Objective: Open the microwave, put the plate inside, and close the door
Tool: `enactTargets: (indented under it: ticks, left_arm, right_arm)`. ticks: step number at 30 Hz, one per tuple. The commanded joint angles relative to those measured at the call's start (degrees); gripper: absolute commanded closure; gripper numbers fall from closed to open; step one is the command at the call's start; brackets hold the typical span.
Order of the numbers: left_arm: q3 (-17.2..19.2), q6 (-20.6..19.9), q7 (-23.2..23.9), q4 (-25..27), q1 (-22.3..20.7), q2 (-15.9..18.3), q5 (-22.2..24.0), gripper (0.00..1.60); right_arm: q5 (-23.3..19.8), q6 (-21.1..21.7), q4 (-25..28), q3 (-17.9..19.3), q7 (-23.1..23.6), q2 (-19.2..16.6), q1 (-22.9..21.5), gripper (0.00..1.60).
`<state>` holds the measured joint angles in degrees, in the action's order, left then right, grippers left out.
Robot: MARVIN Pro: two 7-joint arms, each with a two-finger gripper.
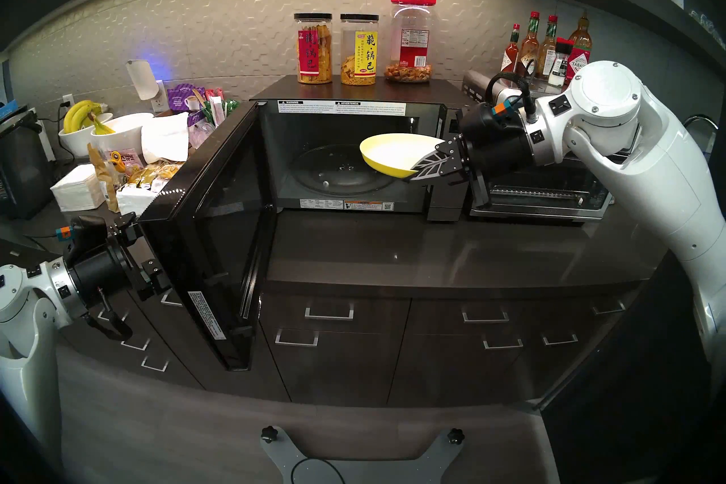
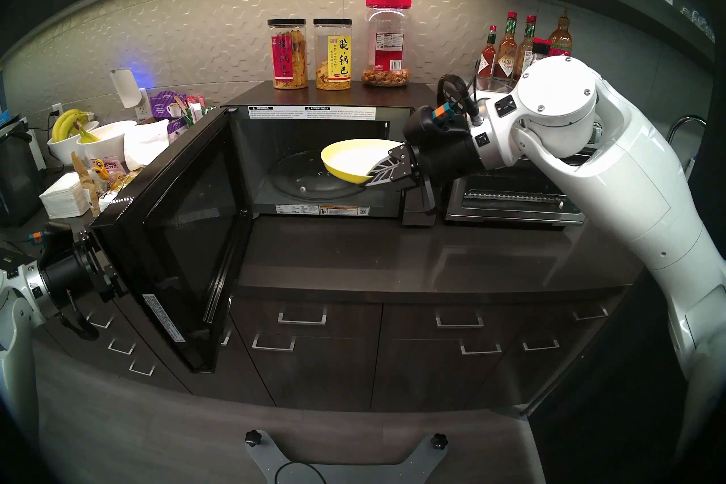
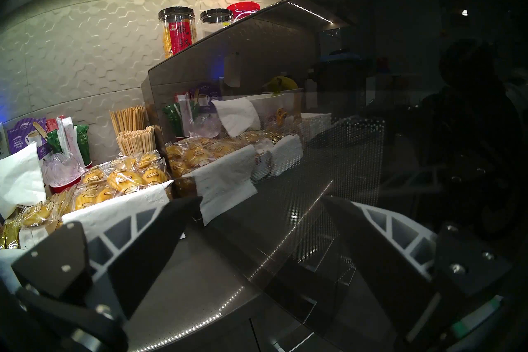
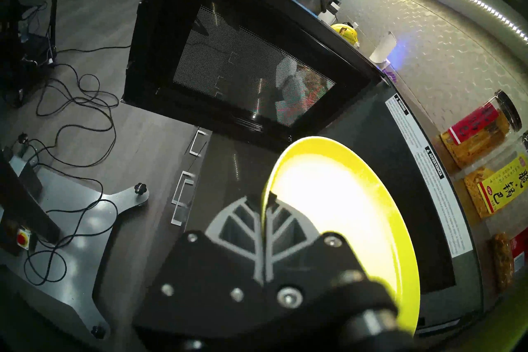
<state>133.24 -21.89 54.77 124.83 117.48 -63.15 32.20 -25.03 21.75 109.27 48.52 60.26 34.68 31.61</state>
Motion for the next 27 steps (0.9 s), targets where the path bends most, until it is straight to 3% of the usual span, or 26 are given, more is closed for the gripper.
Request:
enactTargets:
  ticks: [1, 27]
  left_arm:
    - [0.30, -0.06, 0.13, 0.62, 0.02, 0.08, 0.08, 0.00]
    - [0.31, -0.11, 0.23, 0.62, -0.07, 0.00, -0.02, 0.00]
  right_arm:
    - [1.81, 0.86, -0.33, -1.32, -2.18, 3.52, -0.76, 1.60]
    - [7.98, 0.29, -4.81, -6.32, -5.80, 11.08, -1.48, 1.60]
